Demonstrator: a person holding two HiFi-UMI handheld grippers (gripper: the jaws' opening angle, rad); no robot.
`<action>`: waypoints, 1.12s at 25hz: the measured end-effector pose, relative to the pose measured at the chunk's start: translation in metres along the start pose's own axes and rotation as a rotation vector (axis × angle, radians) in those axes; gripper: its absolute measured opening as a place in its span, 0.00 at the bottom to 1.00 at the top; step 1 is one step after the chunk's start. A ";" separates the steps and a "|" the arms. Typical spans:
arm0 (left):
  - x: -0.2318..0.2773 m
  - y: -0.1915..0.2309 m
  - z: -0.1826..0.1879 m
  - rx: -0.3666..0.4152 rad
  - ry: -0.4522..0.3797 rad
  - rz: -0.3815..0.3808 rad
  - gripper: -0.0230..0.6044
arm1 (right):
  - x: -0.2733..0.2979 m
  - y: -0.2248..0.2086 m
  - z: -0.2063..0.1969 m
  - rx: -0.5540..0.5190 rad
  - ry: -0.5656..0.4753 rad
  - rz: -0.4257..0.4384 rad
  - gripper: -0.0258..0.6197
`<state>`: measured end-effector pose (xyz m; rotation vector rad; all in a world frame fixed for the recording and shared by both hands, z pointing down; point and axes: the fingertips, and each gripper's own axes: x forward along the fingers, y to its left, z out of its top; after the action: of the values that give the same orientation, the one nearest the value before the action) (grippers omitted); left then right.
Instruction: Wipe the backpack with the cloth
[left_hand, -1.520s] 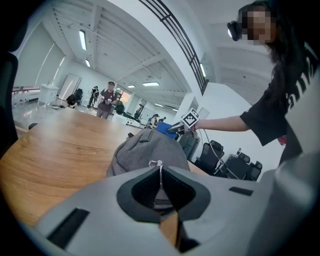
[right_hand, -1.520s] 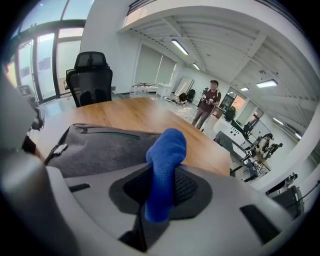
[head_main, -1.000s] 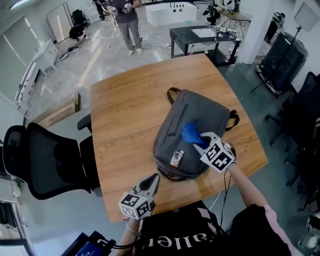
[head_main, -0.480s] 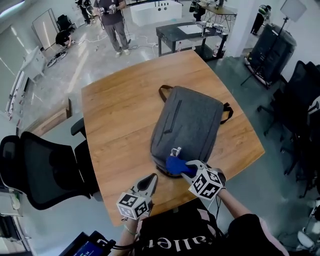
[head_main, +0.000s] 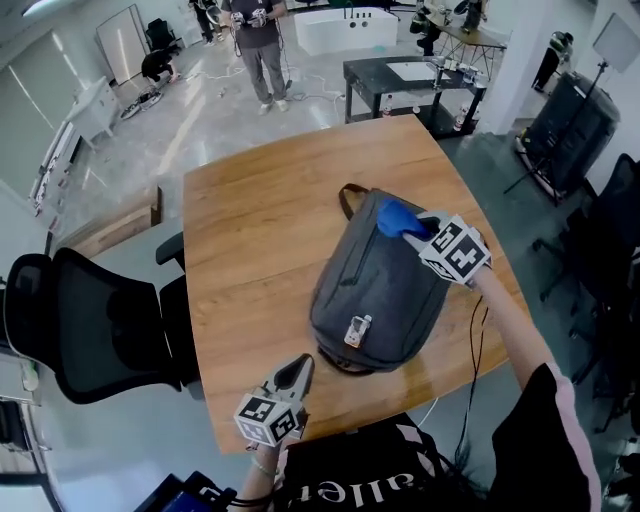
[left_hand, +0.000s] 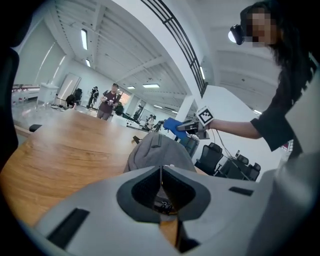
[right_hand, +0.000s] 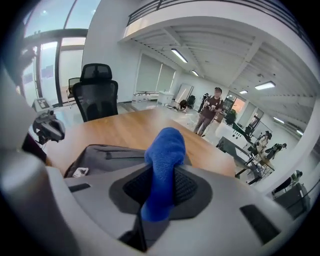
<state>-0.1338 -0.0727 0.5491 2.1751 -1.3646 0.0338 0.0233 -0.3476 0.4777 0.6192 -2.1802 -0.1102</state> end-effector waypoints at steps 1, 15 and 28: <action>0.001 0.000 0.001 -0.005 -0.006 0.012 0.04 | 0.010 -0.018 0.004 0.012 0.008 -0.001 0.17; -0.006 0.001 -0.004 -0.067 -0.059 0.139 0.04 | 0.116 -0.083 0.004 -0.026 0.231 -0.019 0.17; -0.023 0.011 -0.002 -0.047 -0.047 0.056 0.04 | 0.091 0.073 0.046 -0.311 0.228 0.146 0.17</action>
<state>-0.1535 -0.0561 0.5485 2.1112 -1.4377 -0.0278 -0.0878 -0.3330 0.5343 0.2807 -1.9276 -0.2811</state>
